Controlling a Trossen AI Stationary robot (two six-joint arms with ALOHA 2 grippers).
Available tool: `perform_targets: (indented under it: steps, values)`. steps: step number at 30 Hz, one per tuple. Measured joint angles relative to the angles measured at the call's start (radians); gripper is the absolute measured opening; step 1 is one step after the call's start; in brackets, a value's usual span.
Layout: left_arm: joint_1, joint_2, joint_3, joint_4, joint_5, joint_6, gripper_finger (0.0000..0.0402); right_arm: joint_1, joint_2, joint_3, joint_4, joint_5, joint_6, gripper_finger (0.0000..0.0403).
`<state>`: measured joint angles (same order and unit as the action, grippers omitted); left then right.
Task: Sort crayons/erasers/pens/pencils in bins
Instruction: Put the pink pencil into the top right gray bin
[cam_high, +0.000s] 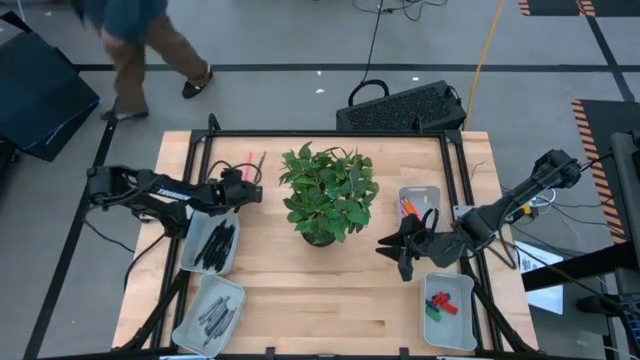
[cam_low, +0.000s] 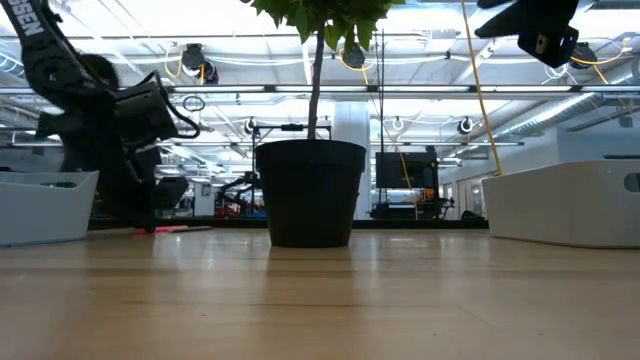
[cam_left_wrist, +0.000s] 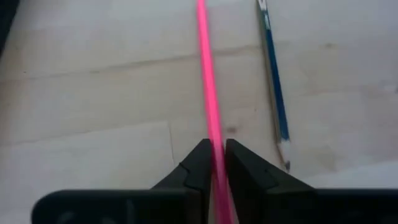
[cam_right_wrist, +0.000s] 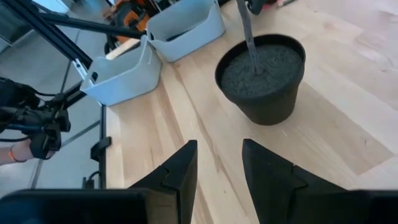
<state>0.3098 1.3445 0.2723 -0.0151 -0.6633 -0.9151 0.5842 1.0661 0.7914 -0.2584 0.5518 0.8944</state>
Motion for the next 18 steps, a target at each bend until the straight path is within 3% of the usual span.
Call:
perform_targets:
  steps: [4,10,18]
  values:
    - [0.054,0.011,-0.069,0.147,0.022,0.035,0.0045,0.0,0.036,0.0,0.01,-0.003,0.013,0.0118]
    - [0.099,0.013,-0.128,0.326,0.049,0.204,0.0049,0.0,0.079,0.0,0.08,-0.008,-0.019,0.0118]
    - [0.197,0.014,-0.137,0.426,0.136,0.375,0.012,0.0,0.136,0.0,0.135,-0.007,-0.062,0.0118]
